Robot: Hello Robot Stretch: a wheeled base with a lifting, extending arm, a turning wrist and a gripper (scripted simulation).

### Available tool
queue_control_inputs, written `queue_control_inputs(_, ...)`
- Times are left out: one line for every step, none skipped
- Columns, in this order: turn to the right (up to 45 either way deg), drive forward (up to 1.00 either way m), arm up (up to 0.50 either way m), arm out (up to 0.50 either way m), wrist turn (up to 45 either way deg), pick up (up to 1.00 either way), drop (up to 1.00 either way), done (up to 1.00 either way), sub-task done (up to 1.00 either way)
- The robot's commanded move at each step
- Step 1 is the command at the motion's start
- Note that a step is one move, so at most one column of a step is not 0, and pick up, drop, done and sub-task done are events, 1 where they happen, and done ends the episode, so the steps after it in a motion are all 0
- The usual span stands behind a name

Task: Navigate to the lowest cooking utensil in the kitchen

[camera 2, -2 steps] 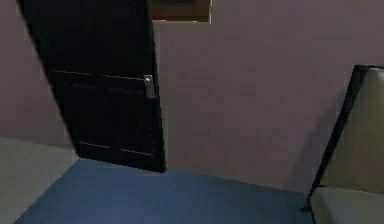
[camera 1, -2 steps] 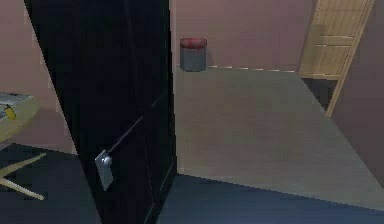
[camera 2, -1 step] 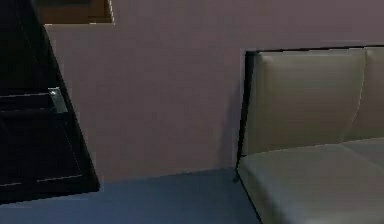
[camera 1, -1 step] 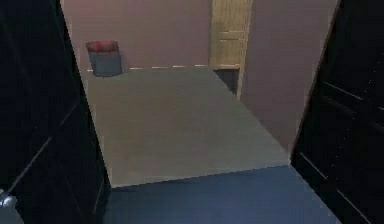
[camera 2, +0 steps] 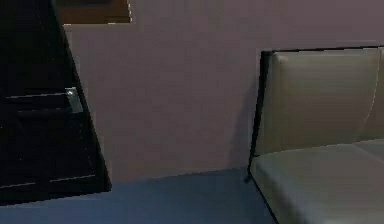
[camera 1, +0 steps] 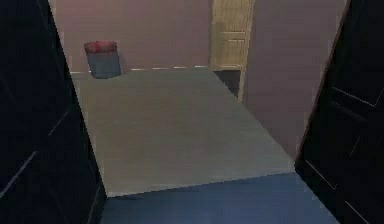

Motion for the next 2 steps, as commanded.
queue_control_inputs(-27.0, 0.0, 0.0, 0.0, 0.0, 0.0, 0.0, 0.0, 0.0)
queue_control_inputs(0.0, 0.05, 0.0, 0.0, 0.0, 0.0, 0.0, 0.0, 0.0)
